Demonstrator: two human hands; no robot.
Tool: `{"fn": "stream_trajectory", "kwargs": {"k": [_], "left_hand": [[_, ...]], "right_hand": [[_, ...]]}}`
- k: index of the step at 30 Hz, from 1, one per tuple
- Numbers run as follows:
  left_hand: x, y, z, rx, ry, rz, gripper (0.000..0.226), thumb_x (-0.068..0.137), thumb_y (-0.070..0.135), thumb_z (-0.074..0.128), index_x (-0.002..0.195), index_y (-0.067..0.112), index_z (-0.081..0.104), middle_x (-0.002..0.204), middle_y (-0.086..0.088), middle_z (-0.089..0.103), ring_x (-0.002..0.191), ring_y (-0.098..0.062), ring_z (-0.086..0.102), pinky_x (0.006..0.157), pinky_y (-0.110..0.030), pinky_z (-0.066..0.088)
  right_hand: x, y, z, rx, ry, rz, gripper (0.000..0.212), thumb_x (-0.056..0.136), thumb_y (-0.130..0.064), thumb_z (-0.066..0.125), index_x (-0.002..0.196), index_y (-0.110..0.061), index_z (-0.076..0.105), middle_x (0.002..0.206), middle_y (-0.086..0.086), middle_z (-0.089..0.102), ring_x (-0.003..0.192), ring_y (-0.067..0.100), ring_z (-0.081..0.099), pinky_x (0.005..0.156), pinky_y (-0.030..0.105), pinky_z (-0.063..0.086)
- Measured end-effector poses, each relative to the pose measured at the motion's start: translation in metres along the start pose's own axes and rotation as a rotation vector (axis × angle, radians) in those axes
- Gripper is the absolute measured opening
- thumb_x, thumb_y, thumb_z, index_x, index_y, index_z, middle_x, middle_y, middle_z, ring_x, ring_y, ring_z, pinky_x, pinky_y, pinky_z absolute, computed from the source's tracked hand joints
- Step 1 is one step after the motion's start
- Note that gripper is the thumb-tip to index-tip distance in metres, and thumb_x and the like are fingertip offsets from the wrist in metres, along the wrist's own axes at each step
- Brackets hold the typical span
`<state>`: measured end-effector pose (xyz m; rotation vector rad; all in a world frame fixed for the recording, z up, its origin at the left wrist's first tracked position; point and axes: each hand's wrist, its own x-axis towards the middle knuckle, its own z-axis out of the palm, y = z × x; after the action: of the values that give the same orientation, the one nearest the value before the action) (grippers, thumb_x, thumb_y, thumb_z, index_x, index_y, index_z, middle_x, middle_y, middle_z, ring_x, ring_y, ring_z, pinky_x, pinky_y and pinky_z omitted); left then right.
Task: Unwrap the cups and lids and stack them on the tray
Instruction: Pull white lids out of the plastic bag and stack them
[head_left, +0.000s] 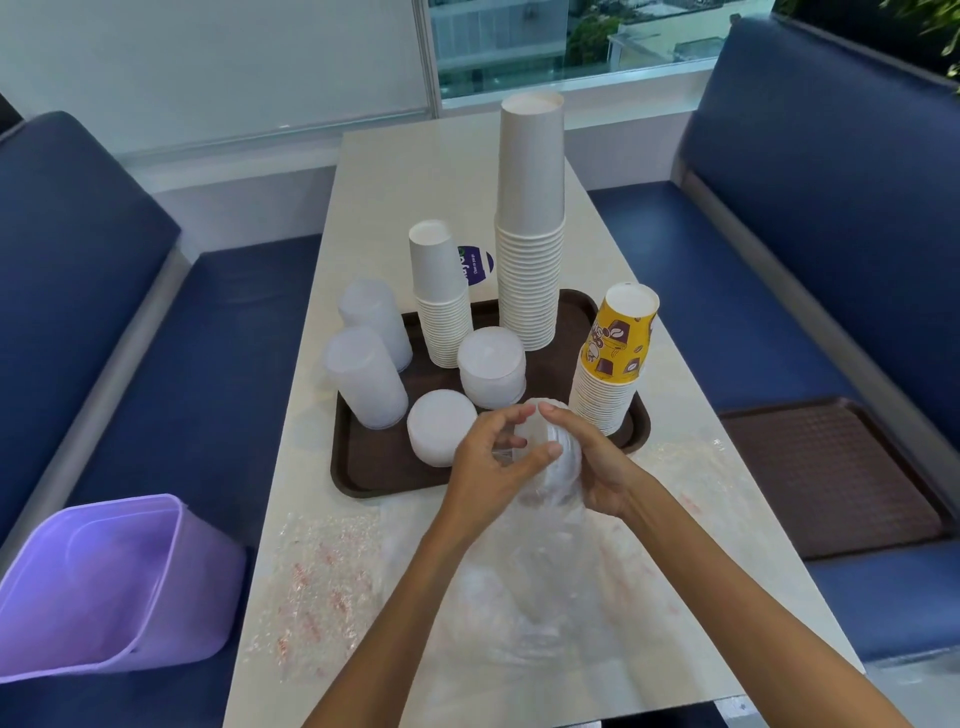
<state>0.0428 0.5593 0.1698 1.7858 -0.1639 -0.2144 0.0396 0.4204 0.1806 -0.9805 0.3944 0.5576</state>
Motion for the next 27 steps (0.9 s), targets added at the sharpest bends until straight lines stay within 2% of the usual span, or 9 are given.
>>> {"fn": "stream_trajectory", "kwargs": {"k": [2, 9, 14, 19, 23, 27], "left_hand": [[-0.002, -0.002, 0.003, 0.007, -0.001, -0.004, 0.045, 0.079, 0.028, 0.075, 0.118, 0.031, 0.053, 0.119, 0.010, 0.057, 0.097, -0.008, 0.061, 0.075, -0.011, 0.050], [-0.006, -0.006, 0.006, -0.068, 0.022, -0.057, 0.042, 0.080, 0.025, 0.074, 0.118, 0.028, 0.057, 0.121, 0.003, 0.062, 0.097, -0.006, 0.062, 0.074, -0.014, 0.052], [-0.006, -0.010, 0.007, -0.108, 0.027, -0.061, 0.044, 0.080, 0.027, 0.072, 0.122, 0.022, 0.058, 0.122, -0.002, 0.064, 0.108, -0.017, 0.062, 0.086, -0.029, 0.056], [-0.006, -0.013, 0.006, -0.099, 0.032, -0.068, 0.043, 0.082, 0.029, 0.070, 0.123, 0.022, 0.058, 0.121, -0.003, 0.064, 0.110, -0.020, 0.061, 0.092, -0.039, 0.054], [-0.007, -0.014, 0.004, -0.128, 0.028, -0.054, 0.039, 0.085, 0.022, 0.069, 0.123, 0.018, 0.060, 0.118, -0.002, 0.065, 0.110, -0.018, 0.062, 0.089, -0.033, 0.055], [-0.008, -0.011, 0.003, -0.139, 0.052, -0.075, 0.025, 0.090, 0.015, 0.062, 0.110, 0.030, 0.060, 0.104, 0.013, 0.066, 0.099, -0.007, 0.064, 0.077, -0.019, 0.054]], "right_hand": [[0.000, 0.002, -0.001, -0.016, 0.017, 0.007, 0.024, 0.093, -0.039, 0.048, 0.099, -0.021, 0.063, 0.082, 0.009, 0.073, 0.081, 0.024, 0.069, 0.069, 0.036, 0.058], [0.000, 0.006, -0.003, -0.036, 0.017, 0.011, 0.032, 0.091, -0.048, 0.043, 0.096, -0.023, 0.063, 0.078, 0.007, 0.073, 0.080, 0.022, 0.068, 0.073, 0.039, 0.056], [0.001, 0.007, -0.006, -0.020, -0.001, 0.003, 0.035, 0.076, -0.045, 0.054, 0.099, -0.019, 0.063, 0.082, 0.009, 0.072, 0.083, 0.025, 0.066, 0.073, 0.040, 0.056], [0.000, 0.007, -0.006, -0.020, 0.037, 0.005, 0.027, 0.093, -0.040, 0.046, 0.100, -0.020, 0.061, 0.088, 0.011, 0.068, 0.087, 0.026, 0.063, 0.080, 0.043, 0.052], [-0.001, 0.007, -0.007, -0.033, 0.045, 0.025, 0.028, 0.093, -0.041, 0.046, 0.104, -0.020, 0.060, 0.090, 0.011, 0.067, 0.087, 0.025, 0.063, 0.072, 0.040, 0.056], [-0.001, 0.007, -0.008, -0.038, 0.058, 0.046, 0.024, 0.092, -0.040, 0.048, 0.106, -0.022, 0.057, 0.098, 0.012, 0.063, 0.091, 0.027, 0.061, 0.074, 0.044, 0.054]]}}
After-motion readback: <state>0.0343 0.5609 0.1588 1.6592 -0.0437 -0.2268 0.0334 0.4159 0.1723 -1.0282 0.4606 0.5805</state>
